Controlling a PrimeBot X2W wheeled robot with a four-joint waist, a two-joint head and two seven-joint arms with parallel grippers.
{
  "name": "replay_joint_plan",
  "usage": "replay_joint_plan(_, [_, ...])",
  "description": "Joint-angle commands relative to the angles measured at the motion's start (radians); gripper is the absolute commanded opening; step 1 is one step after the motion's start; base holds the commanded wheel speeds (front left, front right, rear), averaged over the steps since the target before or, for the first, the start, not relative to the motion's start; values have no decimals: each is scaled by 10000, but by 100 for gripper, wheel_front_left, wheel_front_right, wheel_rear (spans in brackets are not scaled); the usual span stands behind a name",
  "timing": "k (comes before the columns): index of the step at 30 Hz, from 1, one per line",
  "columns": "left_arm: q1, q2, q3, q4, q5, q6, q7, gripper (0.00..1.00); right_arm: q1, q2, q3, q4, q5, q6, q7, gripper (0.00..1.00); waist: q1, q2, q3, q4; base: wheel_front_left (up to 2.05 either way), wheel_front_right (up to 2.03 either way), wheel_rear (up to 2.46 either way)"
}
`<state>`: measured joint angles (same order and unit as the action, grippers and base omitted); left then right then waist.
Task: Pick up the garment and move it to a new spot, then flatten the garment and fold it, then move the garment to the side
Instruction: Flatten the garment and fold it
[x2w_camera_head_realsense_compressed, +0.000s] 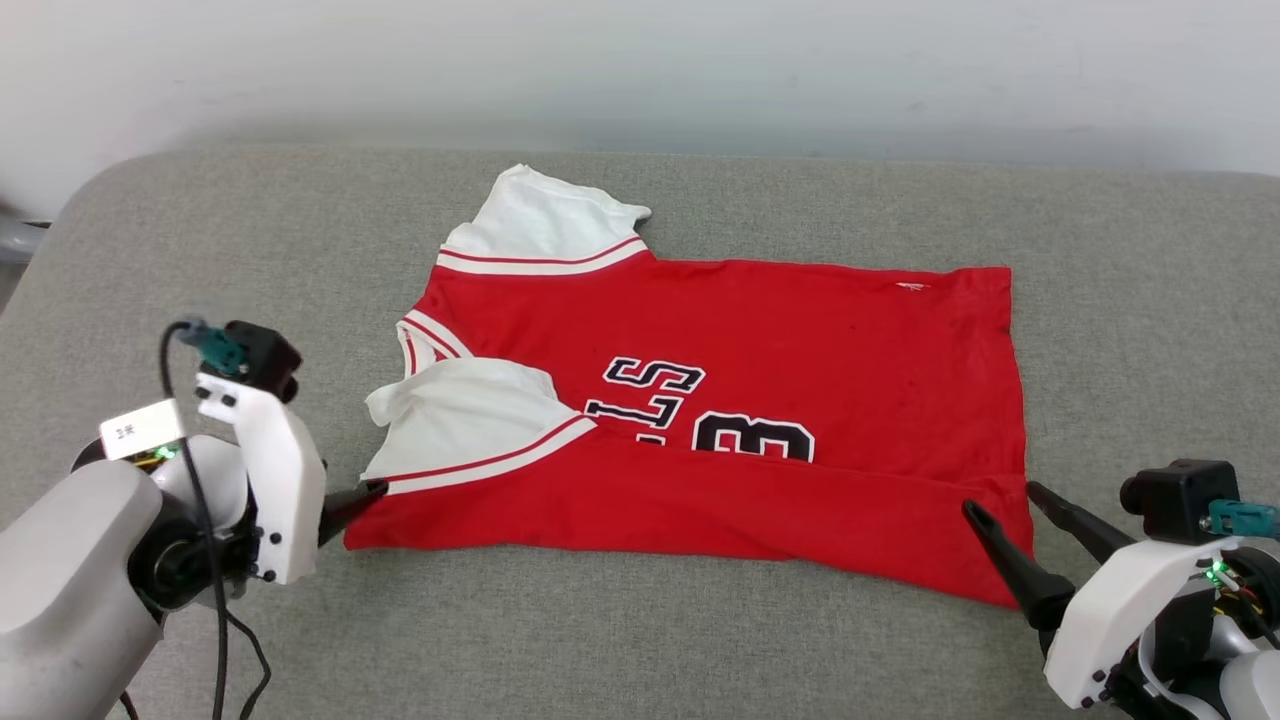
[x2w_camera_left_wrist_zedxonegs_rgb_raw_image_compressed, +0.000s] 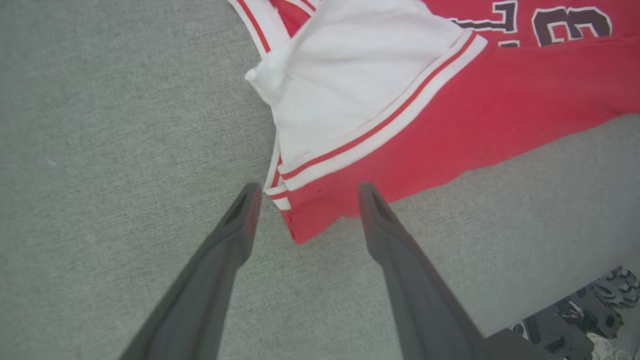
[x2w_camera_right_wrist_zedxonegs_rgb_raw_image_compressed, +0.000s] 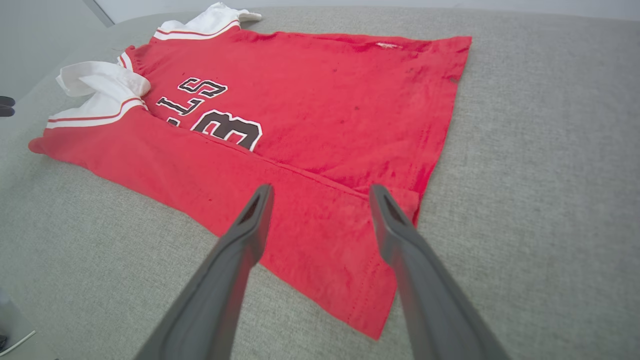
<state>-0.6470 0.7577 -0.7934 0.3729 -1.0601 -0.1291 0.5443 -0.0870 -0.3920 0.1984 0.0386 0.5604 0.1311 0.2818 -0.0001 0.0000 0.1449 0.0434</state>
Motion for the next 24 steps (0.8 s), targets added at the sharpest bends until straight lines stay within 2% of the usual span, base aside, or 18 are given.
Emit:
replay_joint_plan(1, [-253,17,-186,-24,94,36,440,100,-45,66,-12,-64,-83,-8,49,100,1,0,20,-20,0,0,0])
replay_joint_plan(4, [-430,-51,-483,143,187,70,1079,100,-162,91,48,-117,-83,-8,111,100,1,0,100,-108,0,0,0])
replay_joint_plan(8, [-557,-161,-679,437,267,80,1432,100,-262,82,101,-141,-64,-8,145,100,1,0,256,-237,0,0,0])
replay_joint_plan(23, [-212,-958,-1181,2701,142,44,1257,100,-739,17,207,-149,-55,-8,72,100,1,0,866,-746,0,0,0])
replay_joint_plan(24, [-185,-983,-1247,2789,143,34,1250,0,-774,-2,202,-186,-65,-8,81,100,1,0,847,-750,0,0,0])
